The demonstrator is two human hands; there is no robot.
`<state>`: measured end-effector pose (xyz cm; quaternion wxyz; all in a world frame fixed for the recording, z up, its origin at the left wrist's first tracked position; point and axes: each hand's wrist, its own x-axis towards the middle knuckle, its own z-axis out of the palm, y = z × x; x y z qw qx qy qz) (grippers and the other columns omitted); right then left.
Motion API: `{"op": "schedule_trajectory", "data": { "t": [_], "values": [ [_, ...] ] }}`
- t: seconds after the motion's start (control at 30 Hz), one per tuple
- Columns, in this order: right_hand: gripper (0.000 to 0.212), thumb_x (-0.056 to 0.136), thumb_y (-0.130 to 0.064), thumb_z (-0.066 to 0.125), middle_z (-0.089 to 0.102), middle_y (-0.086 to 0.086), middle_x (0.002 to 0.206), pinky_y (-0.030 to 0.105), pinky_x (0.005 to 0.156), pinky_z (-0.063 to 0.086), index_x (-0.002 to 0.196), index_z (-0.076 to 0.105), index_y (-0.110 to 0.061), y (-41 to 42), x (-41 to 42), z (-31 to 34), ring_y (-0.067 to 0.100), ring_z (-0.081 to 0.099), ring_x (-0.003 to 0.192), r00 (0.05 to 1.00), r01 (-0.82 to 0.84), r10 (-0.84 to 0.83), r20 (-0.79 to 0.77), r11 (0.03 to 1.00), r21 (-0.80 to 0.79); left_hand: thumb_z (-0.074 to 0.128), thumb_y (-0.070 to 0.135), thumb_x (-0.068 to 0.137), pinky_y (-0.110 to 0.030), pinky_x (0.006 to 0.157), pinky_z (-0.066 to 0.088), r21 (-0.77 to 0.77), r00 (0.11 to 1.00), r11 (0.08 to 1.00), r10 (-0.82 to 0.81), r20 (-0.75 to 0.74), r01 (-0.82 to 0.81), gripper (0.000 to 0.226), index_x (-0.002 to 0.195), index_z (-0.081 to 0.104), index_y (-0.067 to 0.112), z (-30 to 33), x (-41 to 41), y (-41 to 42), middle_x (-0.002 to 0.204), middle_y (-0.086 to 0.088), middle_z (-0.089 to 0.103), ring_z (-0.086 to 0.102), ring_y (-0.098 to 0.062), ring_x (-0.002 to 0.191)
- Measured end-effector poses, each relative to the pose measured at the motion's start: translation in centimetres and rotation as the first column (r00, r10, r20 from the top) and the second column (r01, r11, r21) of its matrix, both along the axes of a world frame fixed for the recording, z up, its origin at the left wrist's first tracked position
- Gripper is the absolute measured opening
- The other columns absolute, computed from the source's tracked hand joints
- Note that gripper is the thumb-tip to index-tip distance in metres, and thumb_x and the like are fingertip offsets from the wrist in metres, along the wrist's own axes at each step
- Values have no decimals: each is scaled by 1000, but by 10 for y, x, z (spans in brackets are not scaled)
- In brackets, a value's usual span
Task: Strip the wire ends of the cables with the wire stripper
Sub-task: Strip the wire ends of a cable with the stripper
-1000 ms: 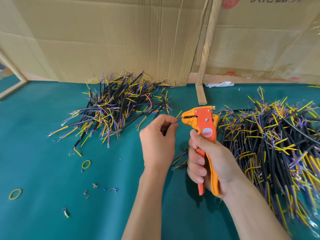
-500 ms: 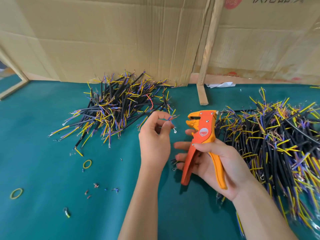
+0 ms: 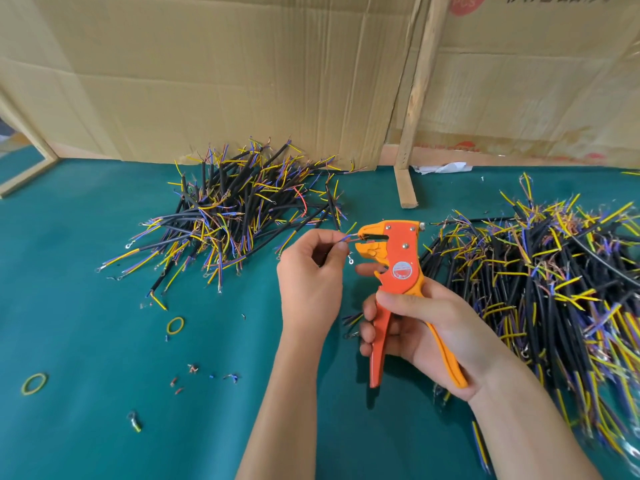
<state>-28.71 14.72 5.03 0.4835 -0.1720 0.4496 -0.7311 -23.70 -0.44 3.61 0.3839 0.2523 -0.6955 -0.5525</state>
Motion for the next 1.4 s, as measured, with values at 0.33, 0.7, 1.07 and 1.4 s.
{"op": "schedule_trajectory", "data": {
  "t": [0.33, 0.7, 1.07, 1.4],
  "values": [
    [32, 88, -26, 71, 41, 6, 62, 27, 43, 38, 107, 68, 0, -9, 6, -1, 18, 38, 43, 994, 102, -103, 25, 995, 17, 65, 4, 90, -25, 66, 49, 61, 998, 996, -58, 1, 58, 20, 85, 71, 22, 5, 2, 2, 78, 2, 75, 65, -9, 67],
    [41, 80, -17, 69, 65, 10, 79, 36, 66, 59, 118, 65, 0, 1, -15, -2, 23, 63, 68, 846, 508, -455, 279, 847, -158, 59, 9, 90, -25, 92, 40, -324, 917, 939, 225, 329, -114, 24, 105, 72, 24, -1, 11, -10, 109, 9, 68, 56, -17, 106],
    [56, 71, -3, 76, 69, 21, 124, 47, 71, 61, 125, 61, 5, -14, 3, -6, 44, 71, 86, 956, 247, -226, 186, 965, -93, 54, 30, 94, -41, 109, 28, -483, 671, 875, 350, 654, 14, 32, 117, 62, 9, -8, 7, -6, 151, -3, 41, 26, -29, 139],
    [60, 74, -15, 67, 64, 20, 127, 48, 65, 61, 130, 59, 4, -16, -1, -8, 43, 73, 89, 906, 369, -354, 231, 929, -28, 60, 9, 89, -21, 99, 34, -415, 881, 846, 438, 179, -336, 25, 111, 71, 5, 3, 10, -9, 118, -4, 66, 54, -26, 115]
  ]
}}
